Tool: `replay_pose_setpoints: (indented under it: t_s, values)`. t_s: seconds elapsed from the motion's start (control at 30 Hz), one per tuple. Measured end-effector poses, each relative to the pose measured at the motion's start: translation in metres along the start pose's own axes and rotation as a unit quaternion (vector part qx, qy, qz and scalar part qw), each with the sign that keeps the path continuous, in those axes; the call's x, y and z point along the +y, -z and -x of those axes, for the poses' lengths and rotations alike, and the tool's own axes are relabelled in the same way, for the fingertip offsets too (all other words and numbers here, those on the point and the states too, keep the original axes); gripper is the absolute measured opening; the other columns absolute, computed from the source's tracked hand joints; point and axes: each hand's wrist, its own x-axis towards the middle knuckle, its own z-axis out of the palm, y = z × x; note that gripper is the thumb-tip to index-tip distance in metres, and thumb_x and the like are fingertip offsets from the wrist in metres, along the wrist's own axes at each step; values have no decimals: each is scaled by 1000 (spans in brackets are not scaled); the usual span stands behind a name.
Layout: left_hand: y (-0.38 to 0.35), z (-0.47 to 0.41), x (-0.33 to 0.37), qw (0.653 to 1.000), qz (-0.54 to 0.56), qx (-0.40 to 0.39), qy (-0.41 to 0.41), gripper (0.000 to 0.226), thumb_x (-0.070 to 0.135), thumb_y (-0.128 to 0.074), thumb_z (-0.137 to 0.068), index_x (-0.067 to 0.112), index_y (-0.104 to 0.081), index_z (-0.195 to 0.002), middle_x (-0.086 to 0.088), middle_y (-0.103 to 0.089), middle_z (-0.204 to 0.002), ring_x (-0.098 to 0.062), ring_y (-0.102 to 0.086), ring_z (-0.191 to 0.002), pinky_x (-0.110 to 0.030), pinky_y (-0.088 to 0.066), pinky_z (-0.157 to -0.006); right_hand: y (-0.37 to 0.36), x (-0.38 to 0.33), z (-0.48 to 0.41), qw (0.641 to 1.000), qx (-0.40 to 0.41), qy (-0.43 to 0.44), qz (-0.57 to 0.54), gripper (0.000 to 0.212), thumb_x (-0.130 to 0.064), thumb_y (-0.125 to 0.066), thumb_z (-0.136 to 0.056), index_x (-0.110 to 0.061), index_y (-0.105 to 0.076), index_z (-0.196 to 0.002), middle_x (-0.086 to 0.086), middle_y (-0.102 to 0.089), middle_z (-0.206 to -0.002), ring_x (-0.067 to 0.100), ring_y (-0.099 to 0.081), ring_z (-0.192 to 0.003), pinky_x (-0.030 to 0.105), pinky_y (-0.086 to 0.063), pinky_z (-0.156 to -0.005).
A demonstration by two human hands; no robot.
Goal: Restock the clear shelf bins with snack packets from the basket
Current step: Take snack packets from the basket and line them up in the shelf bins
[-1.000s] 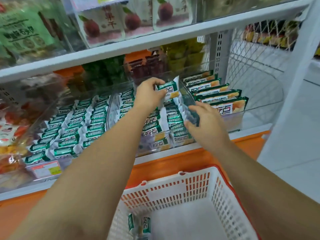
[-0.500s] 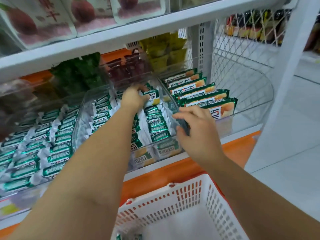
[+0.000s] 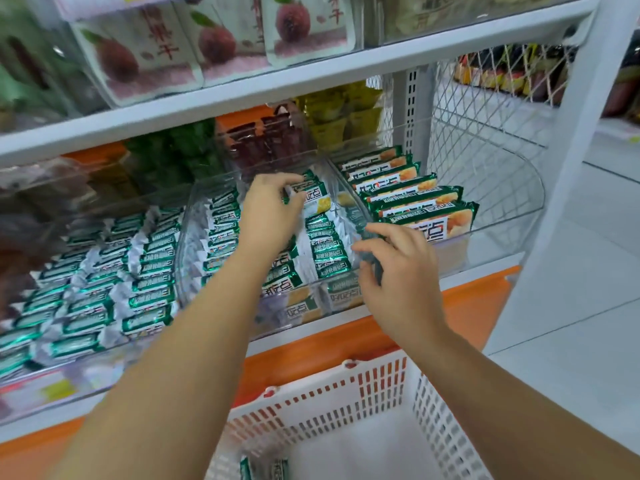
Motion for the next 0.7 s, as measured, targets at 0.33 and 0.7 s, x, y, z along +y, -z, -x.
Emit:
replay_pose_setpoints:
  t_s: [0.33, 0.7]
  values:
    - [9, 226, -76, 979, 80, 182, 40, 18, 8, -49, -89, 9, -65, -97, 2, -60, -89, -8, -53, -78, -20, -42, -67, -50, -47, 106, 967, -231, -74, -84, 16, -12, -58, -86, -14, -68, -98, 3, -70, -94, 22, -64, -85, 37, -54, -74]
    - [-69, 361, -203, 919, -64, -235, 310, 29, 11, -44, -97, 18, -61, -119, -1, -59, -107, -10, -52, -79, -20, -41, -61, -127, -13, 252, 766, -574, -289, -23, 28, -23, -56, -91, -19, -60, -118, 0, -61, -120, 15, -56, -104, 25, -45, -89]
